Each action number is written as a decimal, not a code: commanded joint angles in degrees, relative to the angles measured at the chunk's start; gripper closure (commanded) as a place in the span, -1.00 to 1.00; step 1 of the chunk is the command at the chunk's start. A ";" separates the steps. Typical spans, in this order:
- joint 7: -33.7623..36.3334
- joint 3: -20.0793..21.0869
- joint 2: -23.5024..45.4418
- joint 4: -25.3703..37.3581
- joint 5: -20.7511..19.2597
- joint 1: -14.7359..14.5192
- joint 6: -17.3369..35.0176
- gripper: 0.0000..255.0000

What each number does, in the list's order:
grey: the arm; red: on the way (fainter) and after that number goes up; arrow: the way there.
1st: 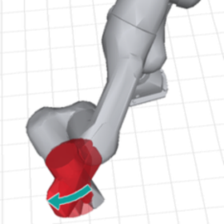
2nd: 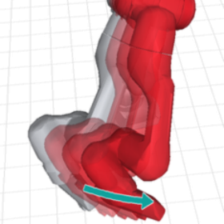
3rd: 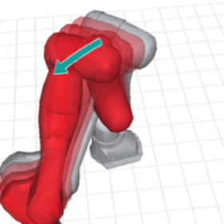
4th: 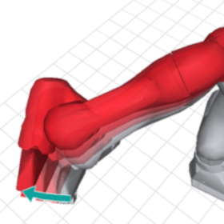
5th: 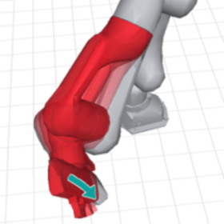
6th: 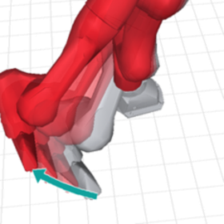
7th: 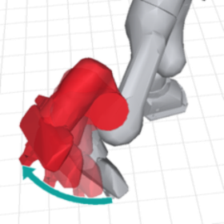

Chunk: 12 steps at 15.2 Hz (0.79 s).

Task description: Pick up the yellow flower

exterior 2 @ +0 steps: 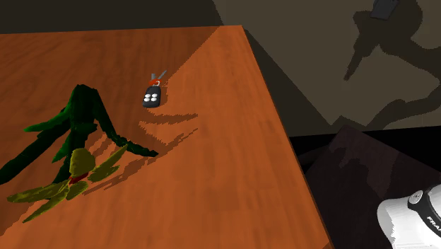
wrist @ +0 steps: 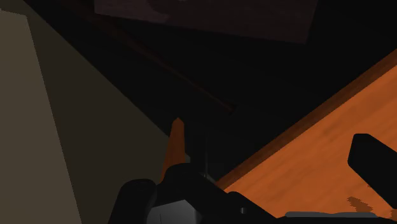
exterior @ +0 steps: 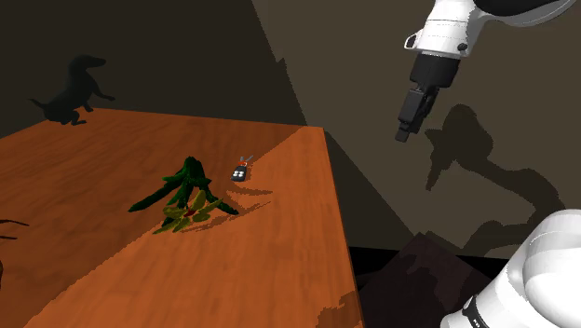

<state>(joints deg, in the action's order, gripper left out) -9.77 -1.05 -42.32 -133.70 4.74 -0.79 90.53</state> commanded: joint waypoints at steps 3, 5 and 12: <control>2.71 2.31 1.95 0.92 1.55 -0.81 1.24 -1.00; 5.39 4.58 4.15 2.11 2.94 -1.56 2.49 -1.00; 14.65 12.15 13.58 8.45 6.16 -3.57 6.65 -1.00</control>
<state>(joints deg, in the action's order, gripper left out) 3.14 9.79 -29.99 -126.24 10.39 -3.97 96.71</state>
